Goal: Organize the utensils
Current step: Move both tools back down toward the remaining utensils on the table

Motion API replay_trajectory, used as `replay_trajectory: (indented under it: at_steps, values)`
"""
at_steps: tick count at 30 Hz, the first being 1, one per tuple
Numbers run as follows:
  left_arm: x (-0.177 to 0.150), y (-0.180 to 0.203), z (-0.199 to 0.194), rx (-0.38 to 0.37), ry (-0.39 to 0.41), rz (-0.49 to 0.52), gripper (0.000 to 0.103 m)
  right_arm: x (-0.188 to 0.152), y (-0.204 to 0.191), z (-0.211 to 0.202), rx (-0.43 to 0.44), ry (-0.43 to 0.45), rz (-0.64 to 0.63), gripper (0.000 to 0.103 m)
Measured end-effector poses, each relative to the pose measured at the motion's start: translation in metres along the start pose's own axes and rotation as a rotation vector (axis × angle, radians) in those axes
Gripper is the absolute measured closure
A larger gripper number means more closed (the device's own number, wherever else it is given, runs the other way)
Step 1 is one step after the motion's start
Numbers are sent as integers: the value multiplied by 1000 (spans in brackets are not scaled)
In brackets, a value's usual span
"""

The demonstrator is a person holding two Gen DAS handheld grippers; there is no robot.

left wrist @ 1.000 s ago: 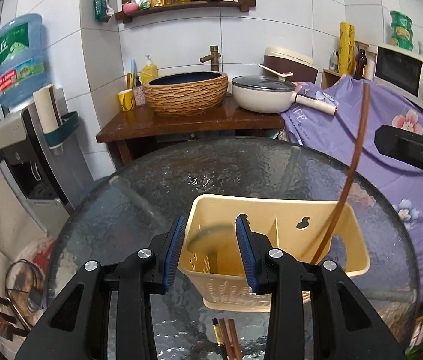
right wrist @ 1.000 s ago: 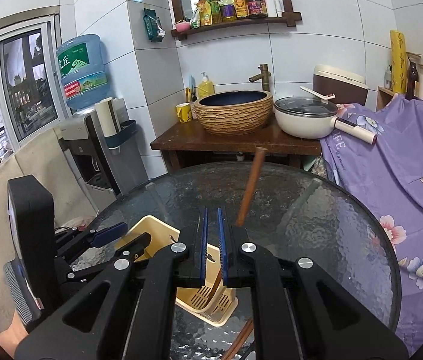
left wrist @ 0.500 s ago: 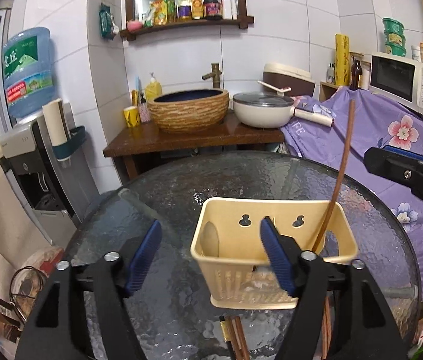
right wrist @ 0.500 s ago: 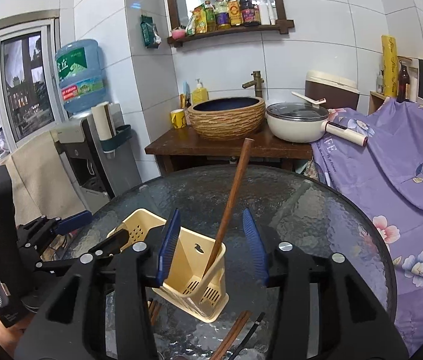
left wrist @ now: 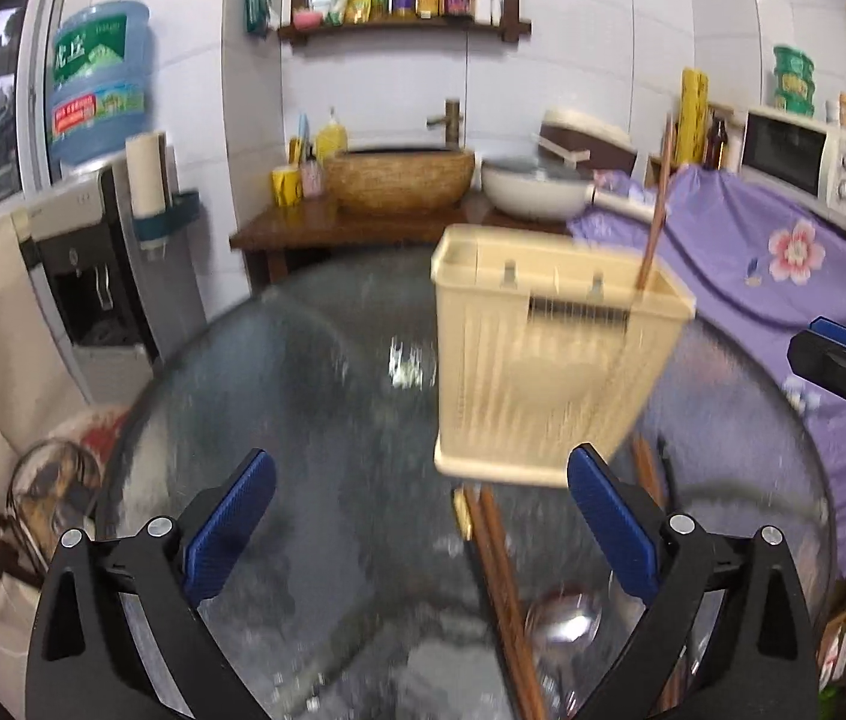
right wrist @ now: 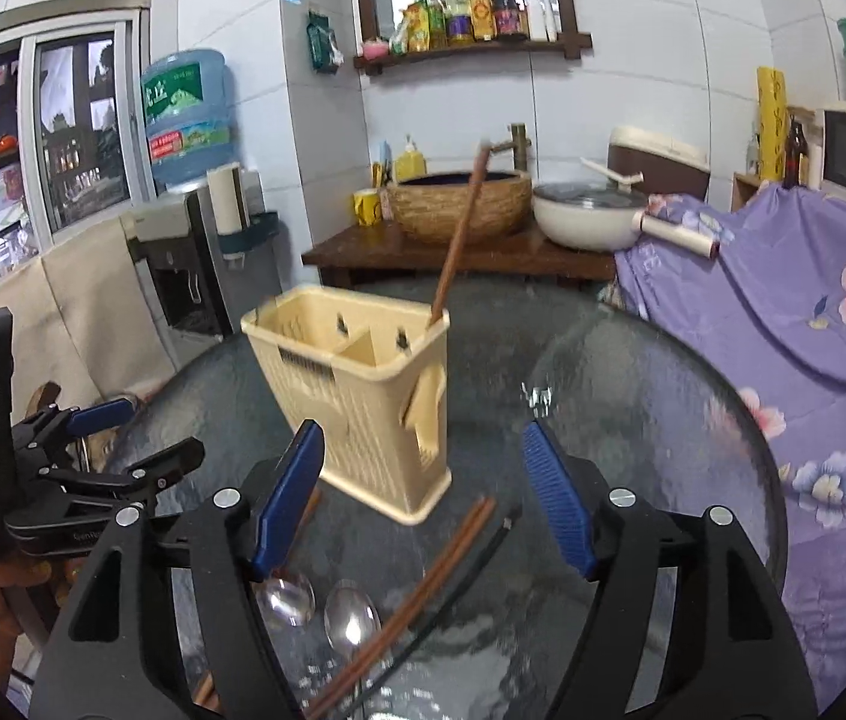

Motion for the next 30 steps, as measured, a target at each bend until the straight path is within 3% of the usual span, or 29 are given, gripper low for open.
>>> replay_trajectory:
  at_steps: [8,17,22,30]
  values:
    - [-51,4,18,-29,-137,-8,7,-65,10,26,-37,-170,16,34]
    - [-83,0,31,-47,-238,-40,30,-99,20,50,-102,-277,22,35]
    - [-84,0,33,-65,-247,-43,37,-106,22,60,-113,-319,23,48]
    - [-75,1,37,-59,-244,-36,40,-106,19,79,-114,-362,48,57]
Point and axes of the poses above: each gripper's, at about its wrist camera, not at the fingertips, and z roughly the way its jaws point, y to its right, x to its top, the point moved 1 cm from there along z, roughly the way its jaws point, and after that the axes turned 6 degrees about y, right-handed, at the moved point
